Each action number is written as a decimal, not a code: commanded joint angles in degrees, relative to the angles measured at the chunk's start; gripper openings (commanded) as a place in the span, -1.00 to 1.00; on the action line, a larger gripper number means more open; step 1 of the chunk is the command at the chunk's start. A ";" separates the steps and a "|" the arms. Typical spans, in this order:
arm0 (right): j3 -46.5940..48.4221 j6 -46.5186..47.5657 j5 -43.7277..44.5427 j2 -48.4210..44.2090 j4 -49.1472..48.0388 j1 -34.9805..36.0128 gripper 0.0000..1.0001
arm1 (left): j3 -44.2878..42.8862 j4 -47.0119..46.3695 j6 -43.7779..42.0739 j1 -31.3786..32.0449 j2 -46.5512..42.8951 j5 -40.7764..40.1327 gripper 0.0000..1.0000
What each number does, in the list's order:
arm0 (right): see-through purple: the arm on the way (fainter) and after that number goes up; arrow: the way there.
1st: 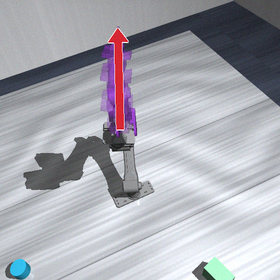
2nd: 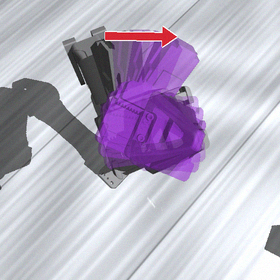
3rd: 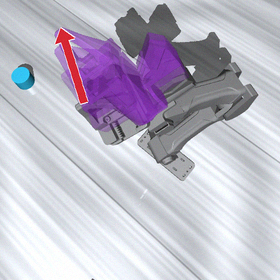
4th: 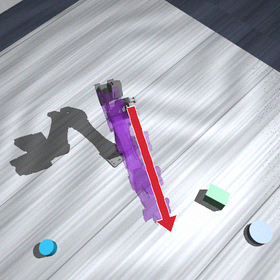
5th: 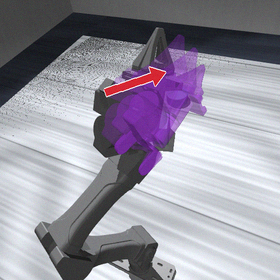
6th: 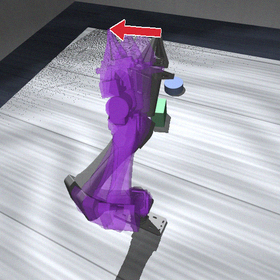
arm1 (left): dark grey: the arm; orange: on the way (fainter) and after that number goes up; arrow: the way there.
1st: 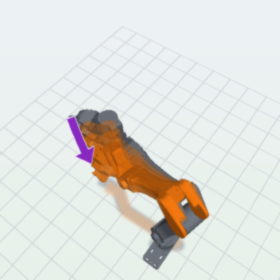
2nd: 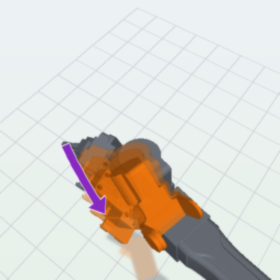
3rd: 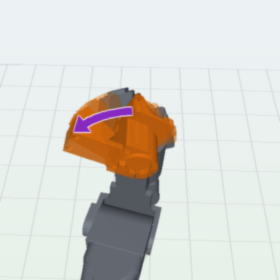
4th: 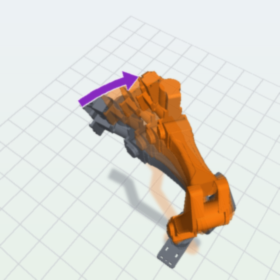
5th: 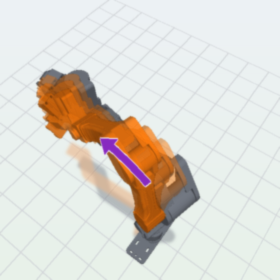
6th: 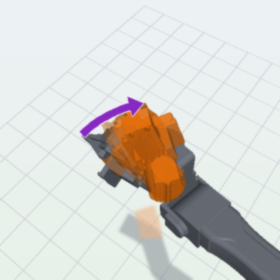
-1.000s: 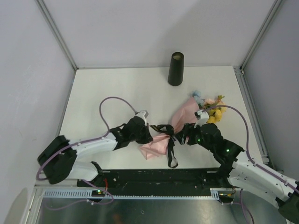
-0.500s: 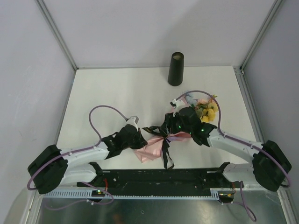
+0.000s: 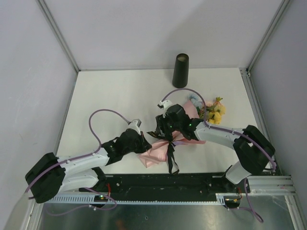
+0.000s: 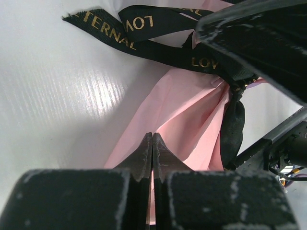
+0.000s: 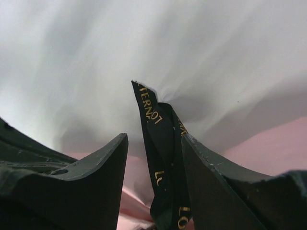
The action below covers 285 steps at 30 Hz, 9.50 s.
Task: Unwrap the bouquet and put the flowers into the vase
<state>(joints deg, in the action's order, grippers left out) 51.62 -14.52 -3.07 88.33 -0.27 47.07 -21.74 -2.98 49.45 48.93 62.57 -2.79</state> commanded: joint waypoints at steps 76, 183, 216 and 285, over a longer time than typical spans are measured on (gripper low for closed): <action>7.38 10.57 -8.92 -2.10 9.60 1.88 -0.25 | 6.61 -3.78 3.13 1.88 -10.10 -0.82 0.44; 29.16 4.19 7.45 14.04 26.85 4.00 0.26 | 7.11 25.71 2.77 2.10 -47.93 -27.83 0.99; 32.64 4.25 -0.79 31.85 21.57 5.18 0.20 | 6.14 25.57 1.78 2.10 -47.95 -27.10 0.98; 22.33 9.08 6.68 27.39 16.16 4.41 -0.98 | 1.44 28.19 1.06 2.07 -49.69 -26.85 0.99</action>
<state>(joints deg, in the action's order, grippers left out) 74.76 -4.67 -2.94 114.08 15.05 51.62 -18.26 25.50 51.00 50.87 12.10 -27.42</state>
